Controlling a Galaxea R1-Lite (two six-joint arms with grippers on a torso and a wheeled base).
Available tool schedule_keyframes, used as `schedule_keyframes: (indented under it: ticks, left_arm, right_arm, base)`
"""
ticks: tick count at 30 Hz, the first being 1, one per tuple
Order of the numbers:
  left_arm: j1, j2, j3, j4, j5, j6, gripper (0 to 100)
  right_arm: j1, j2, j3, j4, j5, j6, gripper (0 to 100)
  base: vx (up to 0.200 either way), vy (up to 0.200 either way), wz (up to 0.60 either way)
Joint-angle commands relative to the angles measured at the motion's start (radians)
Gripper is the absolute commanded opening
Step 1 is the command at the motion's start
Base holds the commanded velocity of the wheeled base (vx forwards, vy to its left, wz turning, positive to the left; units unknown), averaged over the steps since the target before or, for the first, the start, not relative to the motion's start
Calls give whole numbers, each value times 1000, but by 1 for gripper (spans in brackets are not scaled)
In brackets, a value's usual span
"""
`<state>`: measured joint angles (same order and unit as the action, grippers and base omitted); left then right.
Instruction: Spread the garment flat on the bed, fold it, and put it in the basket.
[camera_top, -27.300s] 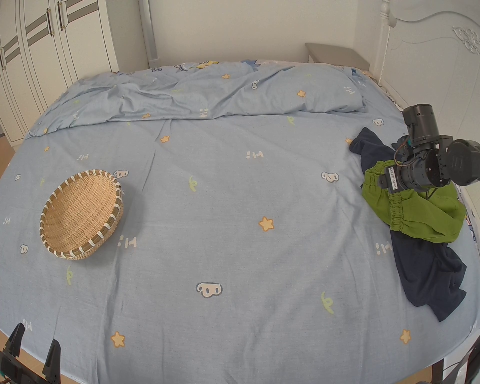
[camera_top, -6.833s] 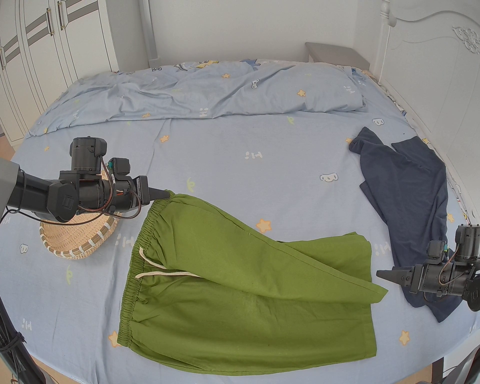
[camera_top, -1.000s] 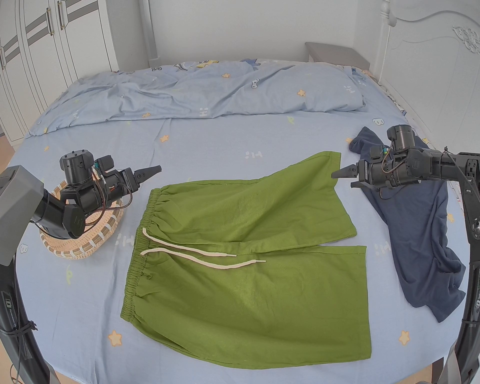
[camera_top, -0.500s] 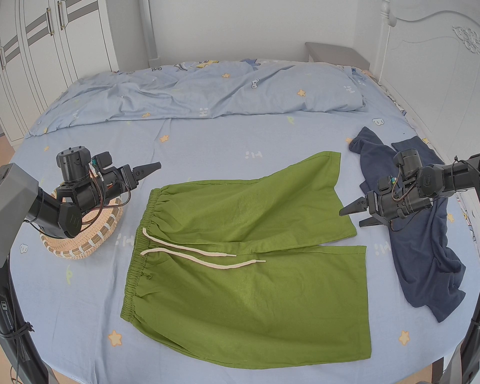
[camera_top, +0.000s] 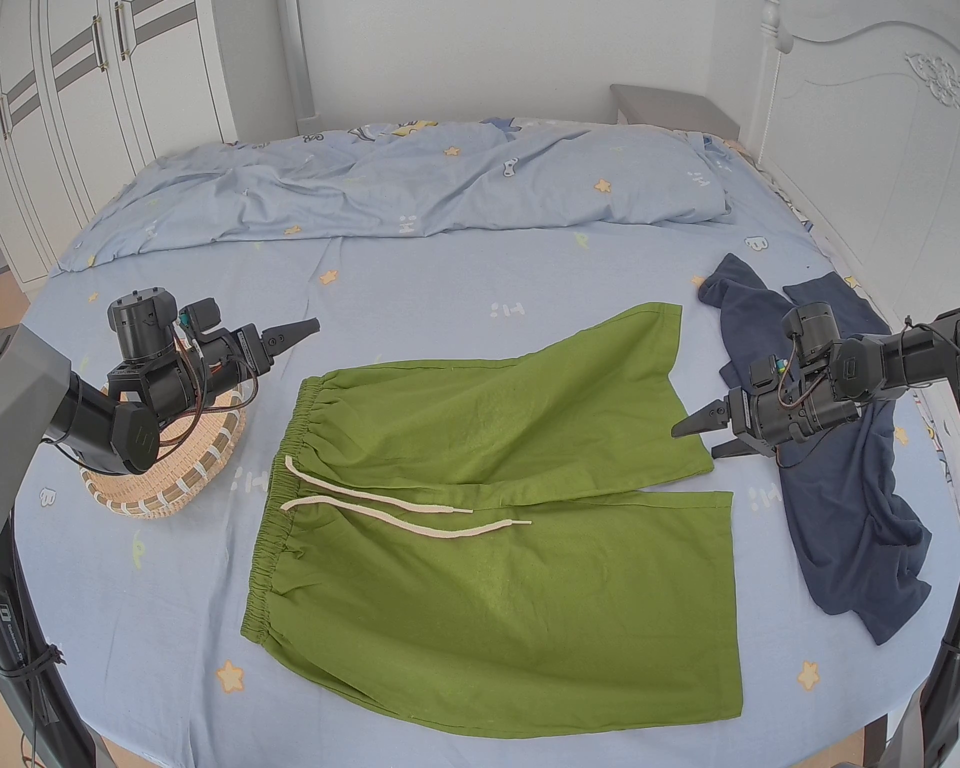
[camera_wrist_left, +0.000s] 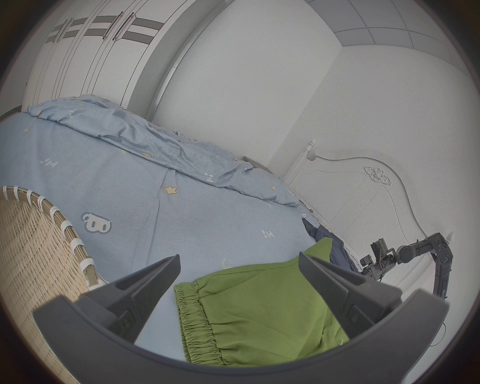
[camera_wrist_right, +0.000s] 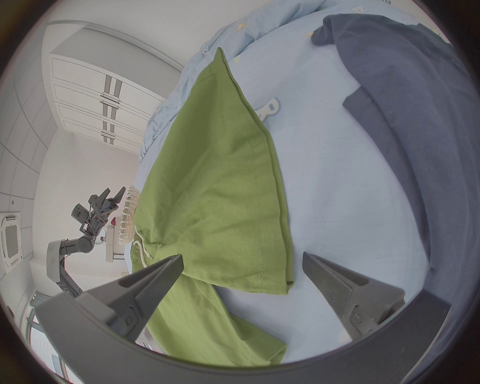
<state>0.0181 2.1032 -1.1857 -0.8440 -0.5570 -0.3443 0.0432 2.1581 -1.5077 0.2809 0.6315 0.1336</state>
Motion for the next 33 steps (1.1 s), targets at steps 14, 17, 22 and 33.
schedule_keyframes:
  ticks: [14,17,22,33]
  left_arm:
    - [3,0,0,0,0,1,100]
    - [2,0,0,-1,0,1,100]
    - [2,0,0,-1,0,1,100]
    - [3,8,-3,0,0,1,100]
  right_arm:
    - [15,32,-8,1,5,12,0]
    - [10,39,-5,-9,5,14,0]
    - [4,39,7,-26,5,14,0]
    - [-22,-34,118,-29,4,4,0]
  base:
    - [0,0,0]
    - [0,0,0]
    - [0,0,0]
    - [0,0,0]
